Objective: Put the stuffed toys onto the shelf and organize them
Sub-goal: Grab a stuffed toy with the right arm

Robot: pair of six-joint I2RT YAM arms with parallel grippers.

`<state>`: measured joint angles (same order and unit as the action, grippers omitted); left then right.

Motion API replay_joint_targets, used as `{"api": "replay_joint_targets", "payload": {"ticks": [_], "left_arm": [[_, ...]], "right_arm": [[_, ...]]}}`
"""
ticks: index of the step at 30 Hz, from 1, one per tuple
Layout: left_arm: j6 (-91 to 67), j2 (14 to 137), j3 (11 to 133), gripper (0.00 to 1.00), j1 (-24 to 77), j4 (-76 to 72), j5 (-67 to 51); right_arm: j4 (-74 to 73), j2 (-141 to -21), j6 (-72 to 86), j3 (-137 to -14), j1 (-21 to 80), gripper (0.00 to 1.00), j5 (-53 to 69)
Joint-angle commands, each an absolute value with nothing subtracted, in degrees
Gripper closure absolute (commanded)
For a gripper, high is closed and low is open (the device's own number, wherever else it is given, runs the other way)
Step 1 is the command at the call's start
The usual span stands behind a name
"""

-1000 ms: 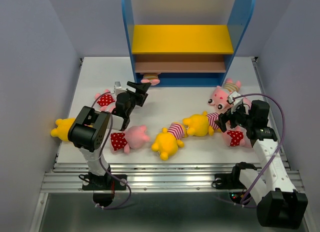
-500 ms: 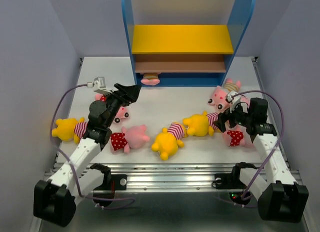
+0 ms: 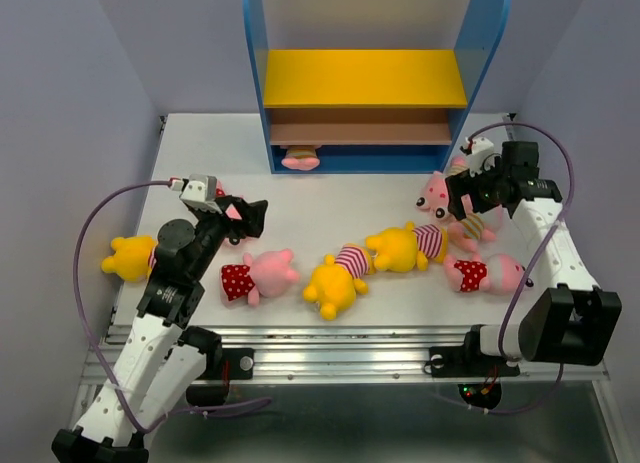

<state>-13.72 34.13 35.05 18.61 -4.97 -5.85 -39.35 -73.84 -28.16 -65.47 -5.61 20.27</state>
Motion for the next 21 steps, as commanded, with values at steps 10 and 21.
{"api": "replay_joint_targets", "payload": {"ticks": [10,21], "left_arm": [[-6.8,29.4,35.9,0.01,18.3,-3.7,-6.1],[-7.0,29.4,35.7,0.01,18.3,-3.9,-5.4]], "right_arm": [[-35.2,-80.4,-1.1,-64.9,-15.3,0.04,5.4],[-20.0,-89.7,5.4,-64.0,-20.9,0.38,10.4]]}}
